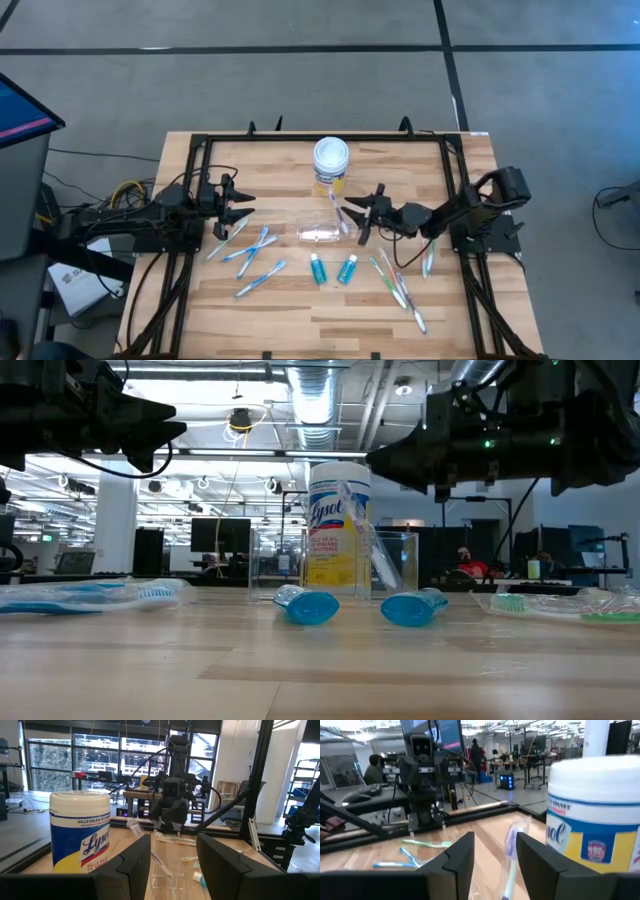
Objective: Pick & Place toothbrushing station
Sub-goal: Put the right orange toothbrush into the transparent organizer
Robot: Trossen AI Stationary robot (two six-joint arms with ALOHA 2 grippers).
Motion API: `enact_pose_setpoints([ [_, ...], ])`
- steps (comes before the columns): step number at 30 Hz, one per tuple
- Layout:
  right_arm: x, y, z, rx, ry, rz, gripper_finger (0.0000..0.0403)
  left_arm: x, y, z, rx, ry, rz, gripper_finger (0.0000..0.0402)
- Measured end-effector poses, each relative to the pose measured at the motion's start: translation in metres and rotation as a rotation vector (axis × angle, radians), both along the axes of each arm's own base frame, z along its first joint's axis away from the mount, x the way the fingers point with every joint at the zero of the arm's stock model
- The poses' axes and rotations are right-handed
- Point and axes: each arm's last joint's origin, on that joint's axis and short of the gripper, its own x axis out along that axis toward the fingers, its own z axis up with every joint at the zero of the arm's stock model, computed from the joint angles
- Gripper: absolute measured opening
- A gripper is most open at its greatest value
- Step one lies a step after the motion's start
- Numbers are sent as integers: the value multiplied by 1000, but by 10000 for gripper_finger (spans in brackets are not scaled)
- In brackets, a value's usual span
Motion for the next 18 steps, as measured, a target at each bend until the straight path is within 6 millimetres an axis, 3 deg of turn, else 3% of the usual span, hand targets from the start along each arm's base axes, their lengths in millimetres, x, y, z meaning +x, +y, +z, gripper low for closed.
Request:
enact_pose_setpoints([
  [7,-16,4,15,86,178,22,112,1,0,-2,-4,17,0,154],
  [18,-71,7,30,439,446,49,108,3,1,-4,-9,42,0,154],
])
